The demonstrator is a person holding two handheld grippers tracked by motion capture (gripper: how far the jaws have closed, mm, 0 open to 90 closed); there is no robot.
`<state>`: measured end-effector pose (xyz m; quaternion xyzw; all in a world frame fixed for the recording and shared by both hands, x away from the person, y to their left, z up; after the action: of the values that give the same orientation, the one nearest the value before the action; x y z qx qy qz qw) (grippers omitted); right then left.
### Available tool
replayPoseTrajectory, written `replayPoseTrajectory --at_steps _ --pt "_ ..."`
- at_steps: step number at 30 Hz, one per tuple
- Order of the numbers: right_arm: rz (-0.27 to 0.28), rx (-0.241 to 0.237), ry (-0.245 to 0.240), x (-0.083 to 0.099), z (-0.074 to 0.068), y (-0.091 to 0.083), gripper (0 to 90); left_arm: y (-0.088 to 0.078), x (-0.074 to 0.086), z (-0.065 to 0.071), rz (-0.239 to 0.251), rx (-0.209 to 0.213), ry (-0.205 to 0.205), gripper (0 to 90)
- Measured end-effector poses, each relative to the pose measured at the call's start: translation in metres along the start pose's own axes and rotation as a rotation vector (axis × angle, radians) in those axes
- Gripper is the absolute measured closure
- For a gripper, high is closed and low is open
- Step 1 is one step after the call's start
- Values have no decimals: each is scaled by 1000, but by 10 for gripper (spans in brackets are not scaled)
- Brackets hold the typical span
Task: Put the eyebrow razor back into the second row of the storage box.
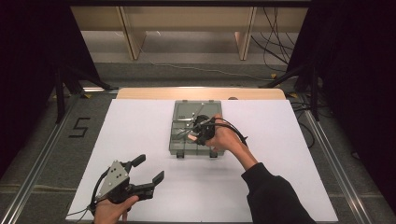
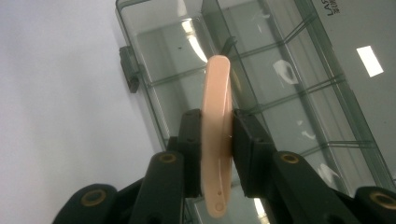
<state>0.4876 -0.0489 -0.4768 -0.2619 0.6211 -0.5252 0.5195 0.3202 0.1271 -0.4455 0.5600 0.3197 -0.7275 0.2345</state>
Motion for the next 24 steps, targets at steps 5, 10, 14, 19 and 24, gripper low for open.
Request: replayPoseTrajectory --at_steps 5,10,14,19,24 --pt "-3 5 -6 -1 0 4 741 -2 -1 -7 -6 -48 71 156" --pt "5 22 9 -3 0 5 652 -2 -1 -7 -5 -47 73 156" --pt "26 25 25 -5 0 3 572 -3 -1 -7 -5 -49 67 156" --pt "48 32 38 -5 0 -2 495 -2 -1 -7 -6 -47 67 156" --pt "70 33 54 -5 -2 -9 384 -2 -1 -7 -8 -48 68 156"
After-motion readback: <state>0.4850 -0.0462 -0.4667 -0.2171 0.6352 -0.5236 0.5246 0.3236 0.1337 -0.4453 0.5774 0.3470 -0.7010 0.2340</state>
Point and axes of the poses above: each handheld gripper's, and its own axes: y roughly forward along the jaws, x roughly out of its underside, z roughly to its right, the point moved 7 cm from there along y, roughly forward along the jaws, and after that the axes turned 2 degrees about -z, right-handed, at the moved point
